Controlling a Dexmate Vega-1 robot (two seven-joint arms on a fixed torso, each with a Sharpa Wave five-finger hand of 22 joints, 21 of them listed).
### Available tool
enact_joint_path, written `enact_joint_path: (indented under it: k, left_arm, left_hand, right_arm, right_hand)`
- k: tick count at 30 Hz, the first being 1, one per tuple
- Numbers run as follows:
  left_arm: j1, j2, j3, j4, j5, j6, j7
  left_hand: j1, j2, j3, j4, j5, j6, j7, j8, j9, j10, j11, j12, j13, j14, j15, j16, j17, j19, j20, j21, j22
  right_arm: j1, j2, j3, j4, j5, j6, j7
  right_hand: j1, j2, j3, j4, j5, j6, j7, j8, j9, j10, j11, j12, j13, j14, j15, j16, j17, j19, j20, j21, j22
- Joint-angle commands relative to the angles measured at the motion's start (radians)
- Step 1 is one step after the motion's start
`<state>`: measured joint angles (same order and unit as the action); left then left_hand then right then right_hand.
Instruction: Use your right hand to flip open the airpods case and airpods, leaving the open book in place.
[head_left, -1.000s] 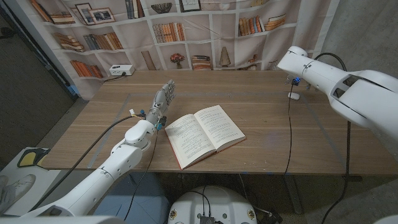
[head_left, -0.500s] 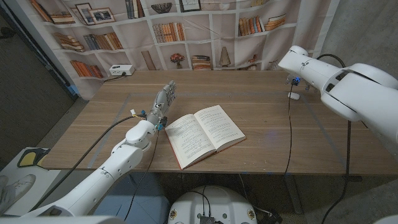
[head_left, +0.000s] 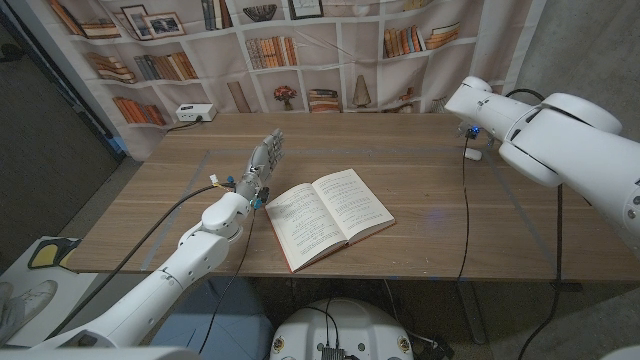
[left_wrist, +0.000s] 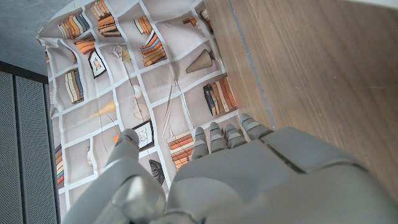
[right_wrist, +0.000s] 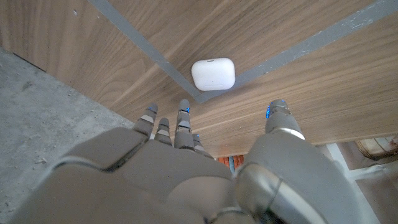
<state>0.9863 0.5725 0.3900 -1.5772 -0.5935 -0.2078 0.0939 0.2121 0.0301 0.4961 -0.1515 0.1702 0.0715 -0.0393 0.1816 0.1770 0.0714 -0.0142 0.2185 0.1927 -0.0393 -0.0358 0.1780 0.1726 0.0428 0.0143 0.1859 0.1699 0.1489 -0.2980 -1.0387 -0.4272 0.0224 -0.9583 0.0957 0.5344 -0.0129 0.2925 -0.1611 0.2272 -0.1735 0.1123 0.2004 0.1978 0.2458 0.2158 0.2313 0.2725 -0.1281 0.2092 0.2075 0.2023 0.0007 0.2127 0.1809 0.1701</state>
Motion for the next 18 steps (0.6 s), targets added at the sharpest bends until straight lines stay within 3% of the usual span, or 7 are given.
enact_joint_path:
  k: [1, 5, 12, 18]
  left_arm:
    - [0.01, 0.006, -0.004, -0.012, -0.003, -0.006, -0.002]
    - [0.012, 0.002, -0.004, -0.009, -0.004, -0.011, -0.002]
    - [0.009, -0.001, 0.0, -0.005, 0.001, -0.014, -0.003]
    - [0.009, -0.005, 0.002, -0.003, 0.004, -0.019, -0.001]
  left_hand:
    - [0.005, -0.004, -0.003, 0.0, 0.004, 0.006, 0.003, 0.004, 0.0, 0.004, 0.0, -0.001, 0.004, 0.001, 0.003, 0.003, 0.001, 0.0, 0.003, 0.006, 0.004]
    - [0.006, -0.003, -0.003, 0.0, 0.004, 0.005, 0.004, 0.003, 0.0, 0.005, 0.0, -0.001, 0.004, 0.0, 0.004, 0.003, 0.001, -0.001, 0.003, 0.006, 0.004]
    - [0.006, -0.003, -0.004, 0.0, 0.004, 0.006, 0.004, 0.004, 0.0, 0.006, 0.0, 0.0, 0.004, 0.0, 0.004, 0.003, 0.001, 0.0, 0.003, 0.006, 0.004]
    - [0.007, -0.003, -0.004, 0.001, 0.004, 0.006, 0.004, 0.004, 0.0, 0.005, 0.001, -0.001, 0.004, 0.0, 0.004, 0.003, 0.001, 0.0, 0.003, 0.006, 0.004]
  right_arm:
    - [-0.001, 0.023, -0.018, 0.056, -0.02, 0.071, -0.004]
    - [-0.005, 0.018, -0.007, 0.057, -0.006, 0.084, -0.011]
    - [-0.005, 0.034, -0.055, 0.058, -0.04, 0.078, -0.025]
    - [0.001, 0.033, -0.055, 0.058, -0.035, 0.088, -0.009]
  right_hand:
    - [0.004, -0.006, 0.003, 0.007, -0.002, -0.145, 0.013, -0.004, 0.005, 0.002, -0.001, 0.002, 0.002, 0.001, 0.0, 0.005, 0.004, -0.005, 0.001, 0.004, 0.002]
    - [0.002, -0.007, 0.002, 0.009, -0.004, -0.147, 0.014, -0.005, 0.005, 0.002, -0.001, 0.002, 0.003, 0.001, 0.002, 0.005, 0.004, -0.006, 0.001, 0.004, 0.002]
    - [-0.003, -0.007, 0.0, 0.012, -0.007, -0.15, 0.018, -0.005, 0.005, -0.001, -0.001, 0.001, 0.004, 0.0, 0.004, 0.005, 0.004, -0.007, 0.002, 0.004, 0.002]
    - [-0.007, -0.008, -0.002, 0.015, -0.009, -0.15, 0.019, -0.005, 0.005, -0.001, 0.0, 0.001, 0.005, 0.0, 0.005, 0.006, 0.005, -0.009, 0.002, 0.004, 0.002]
